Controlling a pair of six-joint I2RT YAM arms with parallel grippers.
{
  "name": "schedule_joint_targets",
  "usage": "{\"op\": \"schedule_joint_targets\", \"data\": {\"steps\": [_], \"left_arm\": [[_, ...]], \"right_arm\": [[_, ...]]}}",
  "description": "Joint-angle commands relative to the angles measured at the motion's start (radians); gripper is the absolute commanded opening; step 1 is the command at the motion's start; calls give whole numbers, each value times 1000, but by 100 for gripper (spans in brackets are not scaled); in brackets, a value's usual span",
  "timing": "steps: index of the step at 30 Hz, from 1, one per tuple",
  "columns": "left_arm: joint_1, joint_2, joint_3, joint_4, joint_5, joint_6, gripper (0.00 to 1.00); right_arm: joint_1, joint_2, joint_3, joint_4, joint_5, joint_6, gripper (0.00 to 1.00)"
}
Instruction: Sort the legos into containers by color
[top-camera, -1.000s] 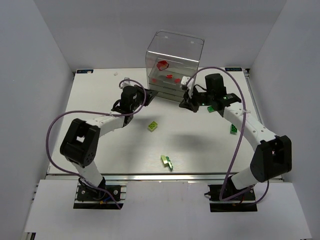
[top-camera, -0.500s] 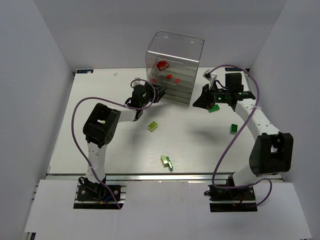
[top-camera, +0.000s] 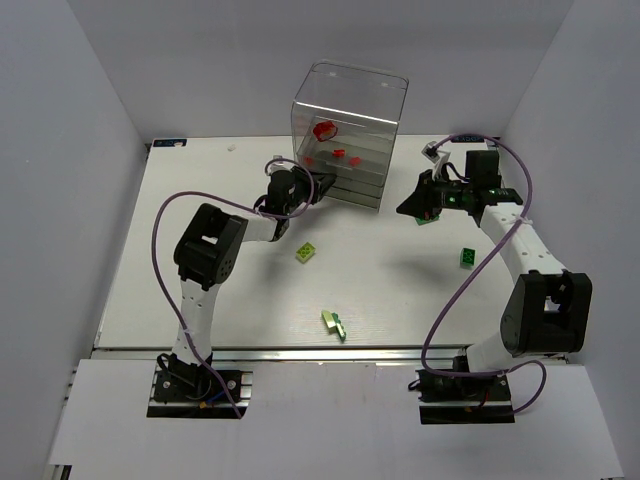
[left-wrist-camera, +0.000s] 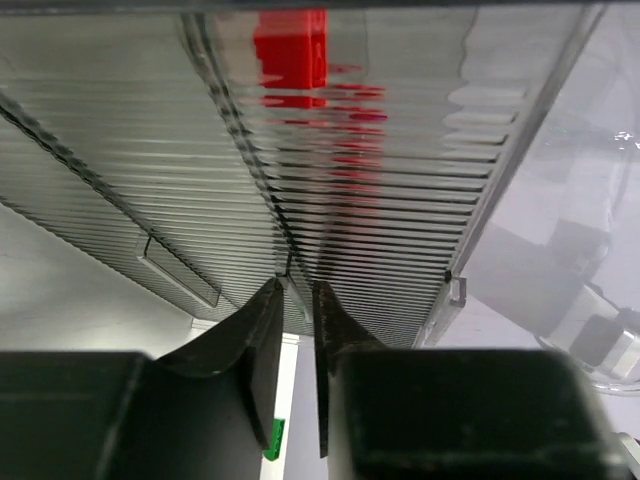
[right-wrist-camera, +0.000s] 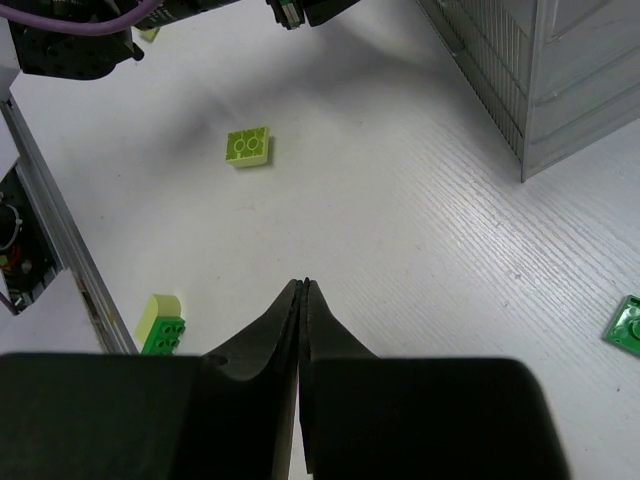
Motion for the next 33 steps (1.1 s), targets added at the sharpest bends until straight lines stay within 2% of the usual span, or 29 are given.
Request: {"op": "schedule_joint_targets", "data": {"steps": [1,6,8,9,13,16,21,22,23,26,28,29,30,33], "left_arm": [[-2,-2,35,48,-6,-10,27],[-2,-7,12,71,-7,-14,13],[-2,-25,-23,81,-7,-14,12],[-2,-45,-40,95,-7,-12,7],[-2,-120,-170,132,-1,-10,7],[-2,-174,-276,172,-1,-10,7],[-11,-245,-365,173,0,23,7],[-11,-255,-382,169,-1,29,9],[-11,-266,-385,161,2,34,17],[-2,-277,-385,140,20,45,31],[-2,-291,-380,129,30,51,38],[-2,-297,-380,106,33,52,42],[-2,-314,-382,94,36,63,51],[-2,-349,-400,31,54,88,63]], "right_arm": [[-12,-35,-2,29,-32,12,4],[-20,-41,-15,32,-26,0,4],[-24,-44,-23,30,-20,-8,4],[-26,-47,-26,26,-14,-11,4],[-32,-57,-49,21,19,-8,12],[-37,-67,-69,35,43,12,15],[-46,-58,-97,58,121,55,29],[-47,-54,-94,55,131,56,35],[-47,-49,-92,50,153,55,40],[-47,-20,-86,41,202,58,52],[-47,6,-74,37,232,64,55],[-47,18,-68,23,253,55,56],[-47,35,-55,23,272,55,58],[-47,78,-26,6,321,47,59]]}}
